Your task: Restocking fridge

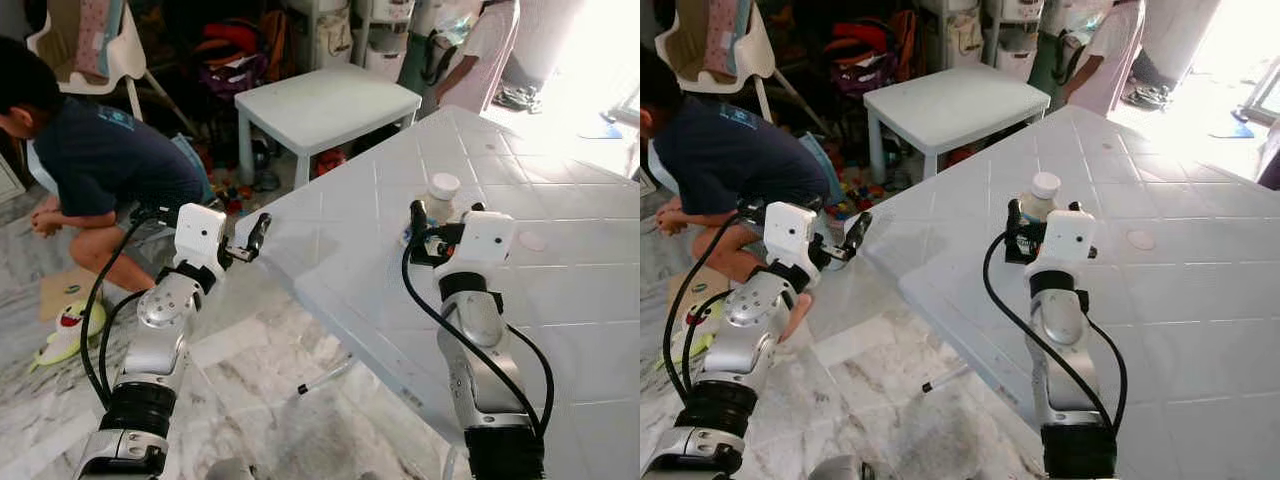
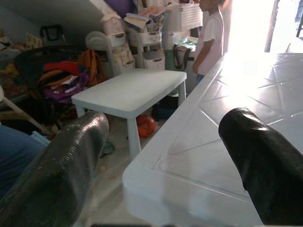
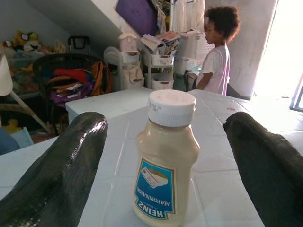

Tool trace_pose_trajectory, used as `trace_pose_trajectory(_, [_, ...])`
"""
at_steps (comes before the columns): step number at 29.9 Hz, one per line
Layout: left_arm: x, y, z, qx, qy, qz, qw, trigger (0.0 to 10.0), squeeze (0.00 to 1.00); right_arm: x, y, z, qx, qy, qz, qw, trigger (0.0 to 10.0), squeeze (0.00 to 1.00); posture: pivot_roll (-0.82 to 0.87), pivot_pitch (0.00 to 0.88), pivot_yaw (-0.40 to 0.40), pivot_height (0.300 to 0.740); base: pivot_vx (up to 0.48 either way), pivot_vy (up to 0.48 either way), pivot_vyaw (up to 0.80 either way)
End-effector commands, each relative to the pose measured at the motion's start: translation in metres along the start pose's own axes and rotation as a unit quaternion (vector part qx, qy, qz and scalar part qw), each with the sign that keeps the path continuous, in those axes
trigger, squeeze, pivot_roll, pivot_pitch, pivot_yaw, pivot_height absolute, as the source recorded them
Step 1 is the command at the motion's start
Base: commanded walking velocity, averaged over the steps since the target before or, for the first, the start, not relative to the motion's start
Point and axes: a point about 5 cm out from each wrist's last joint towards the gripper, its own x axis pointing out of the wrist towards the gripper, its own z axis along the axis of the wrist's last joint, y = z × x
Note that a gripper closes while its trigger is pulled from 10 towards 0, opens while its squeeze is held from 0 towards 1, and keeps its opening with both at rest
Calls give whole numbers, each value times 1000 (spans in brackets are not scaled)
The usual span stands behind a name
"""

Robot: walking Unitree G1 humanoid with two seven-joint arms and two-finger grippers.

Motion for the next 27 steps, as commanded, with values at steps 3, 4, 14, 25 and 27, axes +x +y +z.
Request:
trace_pose_trajectory(3, [-2, 1, 1, 2, 1, -5, 1000, 10000, 0, 8, -4, 5, -6, -9, -5, 1000, 10000, 0, -44, 16, -48, 740, 0, 0, 0])
trace_pose_trajectory(4, [-3, 1, 1, 3, 4, -8, 1000, 10000, 0, 12, -5, 6, -5, -10, -6, 1000, 10000, 0, -37, 22, -44, 740, 0, 0, 0])
trace_pose_trajectory(14, [-15, 11, 0, 20, 20, -12, 1000, 10000, 0, 44, -7, 17, -10, -24, -4, 1000, 10000, 0, 6, 57, -32, 740, 0, 0, 0])
trace_pose_trajectory(25, [-16, 13, 3, 24, 23, -11, 999, 10000, 0, 57, -2, 18, 19, -19, -7, 1000, 10000, 0, 17, 71, -29, 740, 0, 0, 0])
trace_pose_trajectory(27, [-17, 13, 3, 25, 25, -12, 999, 10000, 0, 60, 0, 18, 19, -17, -4, 1000, 10000, 0, 22, 75, -28, 740, 0, 0, 0])
